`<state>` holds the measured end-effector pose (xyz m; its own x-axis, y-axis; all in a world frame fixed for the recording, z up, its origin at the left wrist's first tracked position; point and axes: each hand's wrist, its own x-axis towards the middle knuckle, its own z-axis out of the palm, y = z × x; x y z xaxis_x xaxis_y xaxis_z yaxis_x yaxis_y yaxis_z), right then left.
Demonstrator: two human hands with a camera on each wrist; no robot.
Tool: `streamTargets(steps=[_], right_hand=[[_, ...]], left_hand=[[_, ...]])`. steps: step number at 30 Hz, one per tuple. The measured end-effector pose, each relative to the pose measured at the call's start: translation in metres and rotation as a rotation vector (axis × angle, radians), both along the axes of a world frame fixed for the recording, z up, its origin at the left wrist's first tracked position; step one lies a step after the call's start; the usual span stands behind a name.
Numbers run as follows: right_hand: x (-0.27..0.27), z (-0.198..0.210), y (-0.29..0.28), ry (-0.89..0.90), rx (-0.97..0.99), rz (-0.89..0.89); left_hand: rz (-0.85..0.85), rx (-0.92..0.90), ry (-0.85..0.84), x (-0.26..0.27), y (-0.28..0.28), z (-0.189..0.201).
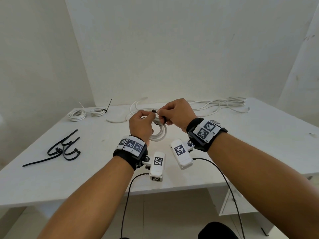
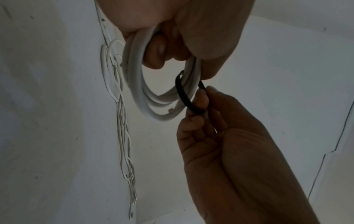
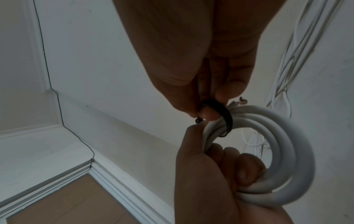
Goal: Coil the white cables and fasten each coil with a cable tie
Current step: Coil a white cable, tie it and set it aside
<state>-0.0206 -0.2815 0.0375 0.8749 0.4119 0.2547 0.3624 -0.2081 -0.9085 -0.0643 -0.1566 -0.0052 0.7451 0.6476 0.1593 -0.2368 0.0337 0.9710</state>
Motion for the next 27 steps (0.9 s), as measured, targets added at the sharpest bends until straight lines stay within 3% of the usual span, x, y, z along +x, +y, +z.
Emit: streamTargets(steps=[17,23,27], right_hand=[[-0.001,-0.0025,-0.0016,-0.038,-0.013,0.002],[0.0015,-0.0049,-0.0022,-0.048,-0.047,-0.013],[0.0054,-0.0068,-0.0012,-0.057,-0.047,-0.025]], left_hand=[[-0.018,-0.116,0.035,0.0002,-0.0016,-0.0012],[-0.026,-0.034,0.042,-0.0018,-0.0046,-0.0033],[-0.04,0.14,0.011,-0.0044,-0.0045,-0.0037]])
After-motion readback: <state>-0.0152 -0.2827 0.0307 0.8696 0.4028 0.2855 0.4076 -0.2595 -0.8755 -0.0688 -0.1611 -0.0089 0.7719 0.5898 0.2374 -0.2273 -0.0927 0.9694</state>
